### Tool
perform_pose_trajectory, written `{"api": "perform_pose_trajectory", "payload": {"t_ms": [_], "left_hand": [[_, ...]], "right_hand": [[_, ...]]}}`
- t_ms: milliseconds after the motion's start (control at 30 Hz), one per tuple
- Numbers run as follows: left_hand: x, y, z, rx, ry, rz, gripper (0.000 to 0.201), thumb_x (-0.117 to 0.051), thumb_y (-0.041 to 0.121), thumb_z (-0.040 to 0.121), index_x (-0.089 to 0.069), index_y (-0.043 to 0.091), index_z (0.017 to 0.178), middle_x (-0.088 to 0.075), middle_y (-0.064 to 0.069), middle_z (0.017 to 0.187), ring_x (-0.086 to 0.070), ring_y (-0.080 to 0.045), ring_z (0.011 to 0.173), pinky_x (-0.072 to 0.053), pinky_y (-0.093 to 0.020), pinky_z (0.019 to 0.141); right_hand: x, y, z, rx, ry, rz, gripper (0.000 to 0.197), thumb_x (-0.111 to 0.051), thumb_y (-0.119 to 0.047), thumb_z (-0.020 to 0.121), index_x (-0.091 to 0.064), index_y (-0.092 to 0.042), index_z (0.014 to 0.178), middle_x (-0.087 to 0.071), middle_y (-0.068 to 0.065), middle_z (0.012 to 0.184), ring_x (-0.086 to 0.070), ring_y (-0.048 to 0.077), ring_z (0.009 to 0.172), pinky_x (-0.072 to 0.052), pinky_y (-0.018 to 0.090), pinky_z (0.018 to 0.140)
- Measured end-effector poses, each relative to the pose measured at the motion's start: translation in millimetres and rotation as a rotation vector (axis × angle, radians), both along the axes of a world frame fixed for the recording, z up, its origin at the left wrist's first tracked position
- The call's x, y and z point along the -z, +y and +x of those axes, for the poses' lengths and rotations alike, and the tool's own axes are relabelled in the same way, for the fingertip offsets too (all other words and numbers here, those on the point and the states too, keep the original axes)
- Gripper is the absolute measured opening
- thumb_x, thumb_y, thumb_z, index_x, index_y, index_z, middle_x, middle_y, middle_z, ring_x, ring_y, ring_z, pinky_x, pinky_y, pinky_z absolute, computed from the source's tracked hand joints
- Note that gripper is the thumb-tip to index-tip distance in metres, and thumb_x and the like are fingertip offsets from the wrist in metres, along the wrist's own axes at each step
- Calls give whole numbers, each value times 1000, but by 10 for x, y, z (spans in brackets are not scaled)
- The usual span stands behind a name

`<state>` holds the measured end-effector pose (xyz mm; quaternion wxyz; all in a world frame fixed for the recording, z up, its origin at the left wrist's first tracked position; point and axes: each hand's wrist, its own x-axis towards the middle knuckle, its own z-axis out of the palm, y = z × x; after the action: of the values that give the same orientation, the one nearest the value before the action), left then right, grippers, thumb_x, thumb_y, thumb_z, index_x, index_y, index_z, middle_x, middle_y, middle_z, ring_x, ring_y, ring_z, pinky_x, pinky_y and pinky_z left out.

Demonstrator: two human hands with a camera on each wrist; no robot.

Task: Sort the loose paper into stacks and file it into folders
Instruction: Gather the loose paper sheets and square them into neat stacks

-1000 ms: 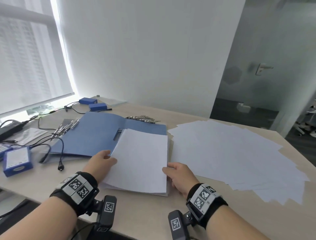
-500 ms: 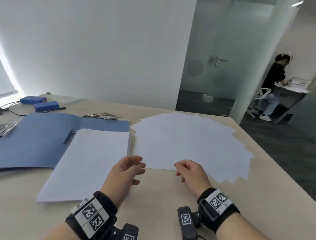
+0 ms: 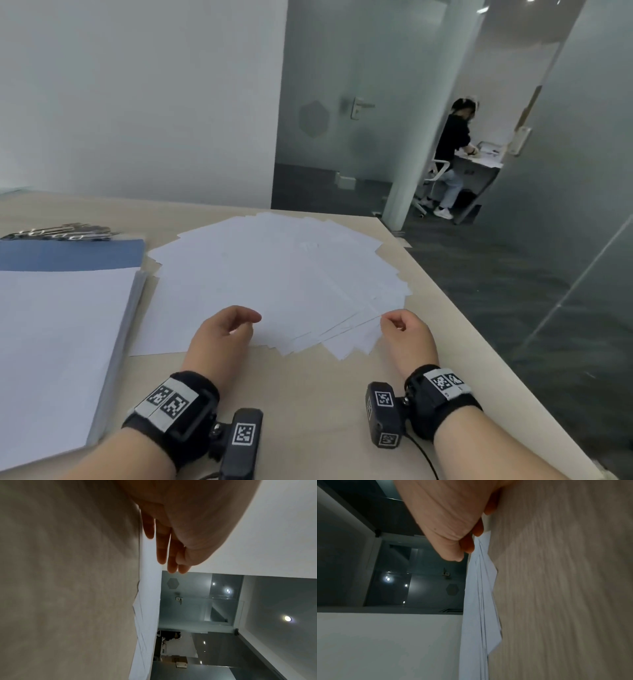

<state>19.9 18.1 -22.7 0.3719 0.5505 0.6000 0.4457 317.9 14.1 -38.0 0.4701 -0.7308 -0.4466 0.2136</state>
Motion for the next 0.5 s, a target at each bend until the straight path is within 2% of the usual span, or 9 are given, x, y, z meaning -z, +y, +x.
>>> {"api": "perform_pose_trajectory", "payload": {"t_ms": [67, 133, 200, 267, 333, 400, 500], "left_hand": [[27, 114, 33, 14, 30, 19, 31, -52, 12, 94, -71, 35, 91, -69, 21, 110, -66, -16, 88, -45, -24, 70], [59, 220, 54, 56, 70, 8, 31, -52, 12, 94, -68, 39, 95, -62, 23, 126, -59, -5, 101, -42, -25, 83], [85, 293, 91, 96, 146, -28, 28, -53, 17, 93, -64, 41, 101, -53, 20, 142, -53, -3, 106, -38, -30, 101], [104, 323, 132, 114, 273, -53, 28, -51, 22, 95, -61, 44, 108, -45, 23, 146, -44, -4, 126, -21, -36, 120], [136, 348, 151, 133, 369, -59, 30, -49, 28, 95, -59, 50, 113, -41, 28, 148, -25, 0, 146, -4, -34, 123], [172, 371, 155, 157, 403, -73, 31, -49, 32, 94, -59, 53, 114, -41, 30, 150, -15, 3, 149, 1, -33, 121], [184, 379, 161, 177, 410, -87, 29, -48, 35, 93, -61, 51, 113, -40, 32, 150, -12, 5, 149, 2, -32, 121]], "right_hand": [[14, 112, 137, 29, -43, -10, 10, -63, -21, 91, -66, -28, 86, -67, -6, 101, -63, 17, 93, -47, 24, 73], [12, 259, 235, 65, -115, -61, 4, -64, -27, 90, -65, -30, 93, -64, -6, 115, -60, 19, 106, -49, 34, 90], [-20, 414, 302, 82, -221, -142, 15, -62, -36, 90, -64, -33, 104, -58, -8, 124, -54, 20, 118, -45, 40, 99], [-105, 573, 336, 62, -348, -227, 27, -58, -45, 92, -61, -34, 116, -54, -8, 132, -49, 21, 124, -41, 41, 101], [-190, 749, 349, -2, -452, -289, 39, -54, -54, 91, -57, -35, 124, -50, -9, 140, -46, 20, 128, -40, 42, 103], [-236, 953, 347, -77, -503, -361, 53, -52, -64, 88, -51, -36, 133, -45, -9, 147, -43, 21, 133, -38, 44, 107], [-267, 1301, 333, -185, -553, -473, 83, -52, -79, 78, -40, -34, 147, -35, -6, 157, -37, 24, 142, -34, 48, 114]]}}
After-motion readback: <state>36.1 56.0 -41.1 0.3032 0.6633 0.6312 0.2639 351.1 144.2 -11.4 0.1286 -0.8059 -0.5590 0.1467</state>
